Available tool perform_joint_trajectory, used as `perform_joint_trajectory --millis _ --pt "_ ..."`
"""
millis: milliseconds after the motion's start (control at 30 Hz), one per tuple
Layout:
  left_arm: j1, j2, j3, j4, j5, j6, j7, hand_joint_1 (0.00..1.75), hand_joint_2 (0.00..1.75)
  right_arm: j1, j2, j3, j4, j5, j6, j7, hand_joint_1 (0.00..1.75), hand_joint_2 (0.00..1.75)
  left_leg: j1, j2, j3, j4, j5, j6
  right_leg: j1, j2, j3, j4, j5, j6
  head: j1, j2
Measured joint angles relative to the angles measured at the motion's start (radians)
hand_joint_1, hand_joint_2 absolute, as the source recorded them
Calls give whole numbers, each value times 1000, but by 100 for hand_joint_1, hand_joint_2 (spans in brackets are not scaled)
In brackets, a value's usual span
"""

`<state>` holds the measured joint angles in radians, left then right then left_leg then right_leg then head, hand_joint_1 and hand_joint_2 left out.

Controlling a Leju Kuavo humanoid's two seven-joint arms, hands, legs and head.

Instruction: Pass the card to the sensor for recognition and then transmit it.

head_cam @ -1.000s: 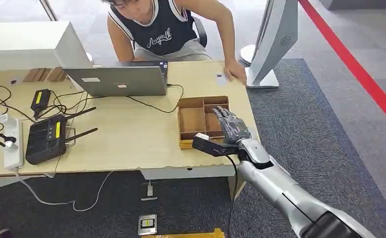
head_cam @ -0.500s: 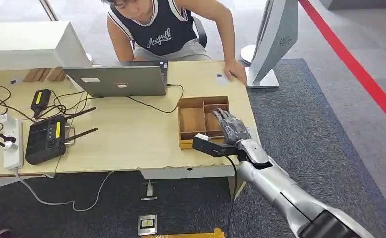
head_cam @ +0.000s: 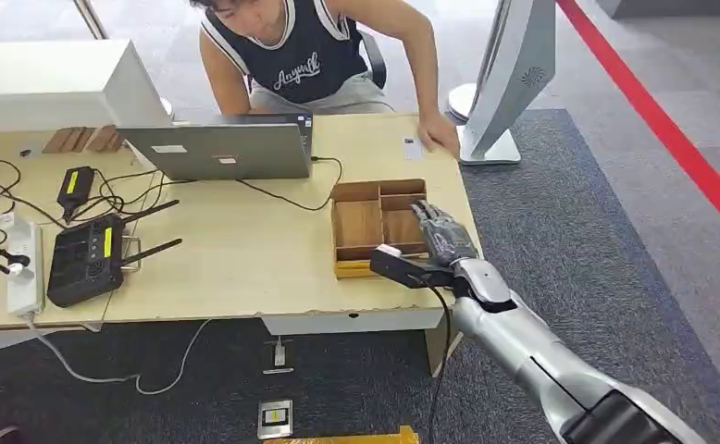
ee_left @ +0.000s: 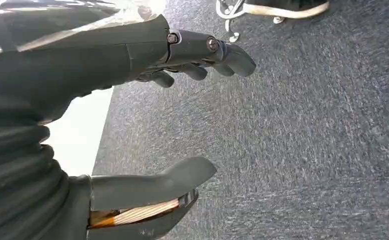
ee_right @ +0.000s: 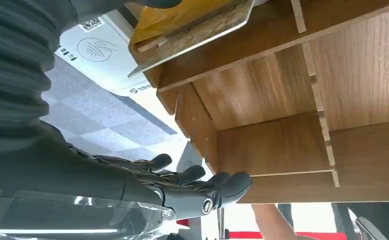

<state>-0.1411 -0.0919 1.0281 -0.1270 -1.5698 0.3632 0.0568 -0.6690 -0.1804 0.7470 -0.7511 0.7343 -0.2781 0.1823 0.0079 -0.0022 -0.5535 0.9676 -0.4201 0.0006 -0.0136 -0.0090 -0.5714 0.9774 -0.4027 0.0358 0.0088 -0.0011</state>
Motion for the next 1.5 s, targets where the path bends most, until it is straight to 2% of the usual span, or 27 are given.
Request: perform_joint_trajectory --millis 767,800,833,867,1300,1500 --pt "0 0 17 0 0 5 6 0 175 -1 3 -3 0 -2 8 -11 0 175 0 0 0 0 0 0 0 0 0 0 0 0 0 0" --pt "-1 0 17 0 0 6 5 0 175 -1 5 -2 1 -2 8 -14 49 175 0 0 0 0 0 0 0 0 0 0 0 0 0 0" --pt "-1 0 18 0 0 6 5 0 175 -1 8 -2 2 -2 8 -18 166 175 0 0 0 0 0 0 0 0 0 0 0 0 0 0" --pt "-1 0 18 0 0 7 5 0 175 -1 11 -1 3 -2 9 -19 175 175 0 0 0 0 0 0 0 0 0 0 0 0 0 0" --pt "-1 0 18 0 0 8 -4 0 175 0 20 0 10 -11 26 -20 175 175 0 0 0 0 0 0 0 0 0 0 0 0 0 0" --pt "-1 0 18 0 -1 6 -24 0 175 6 8 -2 8 -26 39 -5 175 175 0 0 0 0 0 0 0 0 0 0 0 0 0 0"
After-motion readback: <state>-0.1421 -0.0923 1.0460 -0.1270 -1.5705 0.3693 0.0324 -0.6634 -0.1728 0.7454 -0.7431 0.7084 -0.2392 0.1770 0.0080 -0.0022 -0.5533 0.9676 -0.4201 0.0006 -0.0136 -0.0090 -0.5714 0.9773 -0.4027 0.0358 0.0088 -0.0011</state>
